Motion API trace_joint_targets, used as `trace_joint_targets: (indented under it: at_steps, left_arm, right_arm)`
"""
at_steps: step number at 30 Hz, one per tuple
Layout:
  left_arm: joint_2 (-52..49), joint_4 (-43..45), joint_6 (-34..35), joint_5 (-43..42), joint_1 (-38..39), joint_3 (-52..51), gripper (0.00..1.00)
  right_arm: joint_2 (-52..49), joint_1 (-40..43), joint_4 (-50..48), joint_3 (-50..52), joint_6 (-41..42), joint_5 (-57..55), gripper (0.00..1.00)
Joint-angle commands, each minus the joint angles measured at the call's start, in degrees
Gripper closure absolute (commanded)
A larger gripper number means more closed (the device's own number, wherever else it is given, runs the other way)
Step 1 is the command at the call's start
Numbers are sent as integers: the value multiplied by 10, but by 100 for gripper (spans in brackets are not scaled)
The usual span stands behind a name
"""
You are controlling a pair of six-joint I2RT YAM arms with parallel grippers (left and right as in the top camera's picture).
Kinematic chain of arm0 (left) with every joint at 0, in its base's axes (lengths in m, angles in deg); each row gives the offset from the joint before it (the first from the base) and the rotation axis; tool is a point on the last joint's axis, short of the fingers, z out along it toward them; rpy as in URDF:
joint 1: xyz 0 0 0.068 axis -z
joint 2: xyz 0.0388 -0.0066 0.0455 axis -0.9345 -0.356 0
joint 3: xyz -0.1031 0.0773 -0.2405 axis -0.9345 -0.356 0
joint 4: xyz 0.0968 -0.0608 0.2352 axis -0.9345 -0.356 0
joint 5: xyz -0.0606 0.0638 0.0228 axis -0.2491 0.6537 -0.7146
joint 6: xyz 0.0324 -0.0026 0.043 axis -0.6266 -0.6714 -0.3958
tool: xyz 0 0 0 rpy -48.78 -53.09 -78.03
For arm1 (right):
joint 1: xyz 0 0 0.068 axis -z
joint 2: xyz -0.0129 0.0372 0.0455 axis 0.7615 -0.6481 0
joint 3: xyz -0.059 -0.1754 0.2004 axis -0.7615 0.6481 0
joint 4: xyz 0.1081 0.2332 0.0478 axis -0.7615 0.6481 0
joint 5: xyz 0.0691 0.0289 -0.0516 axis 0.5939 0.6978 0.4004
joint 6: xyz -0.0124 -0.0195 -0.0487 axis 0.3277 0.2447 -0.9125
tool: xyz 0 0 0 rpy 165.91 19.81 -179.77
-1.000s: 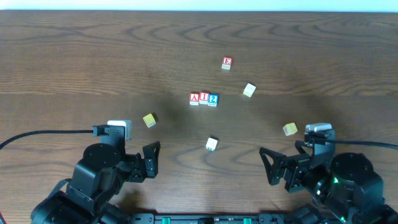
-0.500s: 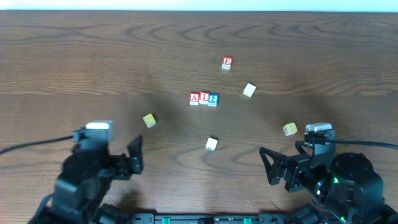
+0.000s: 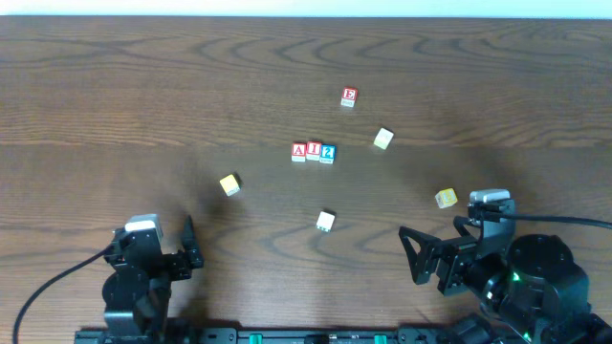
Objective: Spell out Ai2
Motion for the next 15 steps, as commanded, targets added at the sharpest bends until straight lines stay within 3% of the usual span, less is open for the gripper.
trace_joint_targets:
  at_steps: [1, 15]
  left_arm:
    - [21, 24, -11, -21, -4, -38, 5]
    - [21, 90, -5, -60, -4, -112, 5]
  right_arm:
    - [0, -7, 1, 2, 9, -3, 1]
    - [0, -7, 1, 2, 9, -3, 1]
